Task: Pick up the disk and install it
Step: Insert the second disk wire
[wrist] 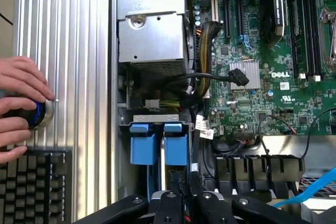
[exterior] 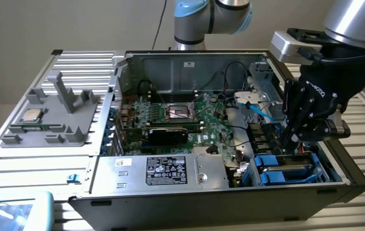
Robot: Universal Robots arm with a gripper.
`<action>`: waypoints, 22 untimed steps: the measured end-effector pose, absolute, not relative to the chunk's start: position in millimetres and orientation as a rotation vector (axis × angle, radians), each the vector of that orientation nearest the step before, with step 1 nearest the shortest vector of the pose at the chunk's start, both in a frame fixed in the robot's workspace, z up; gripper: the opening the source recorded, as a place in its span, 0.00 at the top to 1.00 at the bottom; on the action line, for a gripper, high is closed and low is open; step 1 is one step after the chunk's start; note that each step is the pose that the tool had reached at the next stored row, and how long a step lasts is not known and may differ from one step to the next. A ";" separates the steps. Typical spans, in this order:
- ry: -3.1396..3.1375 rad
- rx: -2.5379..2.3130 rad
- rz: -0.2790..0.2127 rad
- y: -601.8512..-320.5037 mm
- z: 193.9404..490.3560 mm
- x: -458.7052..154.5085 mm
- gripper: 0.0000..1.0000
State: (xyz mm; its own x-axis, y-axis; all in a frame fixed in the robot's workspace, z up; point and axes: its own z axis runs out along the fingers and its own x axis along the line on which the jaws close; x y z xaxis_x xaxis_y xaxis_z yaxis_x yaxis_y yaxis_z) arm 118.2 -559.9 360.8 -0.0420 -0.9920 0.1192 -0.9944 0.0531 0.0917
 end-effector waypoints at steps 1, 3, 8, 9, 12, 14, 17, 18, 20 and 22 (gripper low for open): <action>-2.166 2.064 0.023 -559.9 359.8 118.2 0.84; -2.168 2.065 0.021 -560.3 358.7 118.2 0.84; -2.173 2.071 0.009 -562.8 357.9 118.2 0.84; -2.178 2.075 0.010 -563.1 357.5 118.1 0.84; -2.188 2.084 0.020 -564.3 355.6 118.1 0.84; -2.190 2.084 0.020 -564.4 353.7 118.2 0.84; -2.190 2.083 0.021 -565.5 352.8 118.0 0.84; -2.190 2.083 0.021 -565.8 352.2 118.0 0.84; -2.190 2.084 0.021 -566.8 350.7 118.1 0.84; -2.191 2.084 0.021 -567.7 349.1 118.1 0.84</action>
State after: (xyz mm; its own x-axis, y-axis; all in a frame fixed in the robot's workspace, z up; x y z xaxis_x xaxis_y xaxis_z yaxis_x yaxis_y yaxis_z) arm 118.1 -567.7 349.1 -0.0463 -0.9944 0.0950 -0.9961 0.0532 0.0711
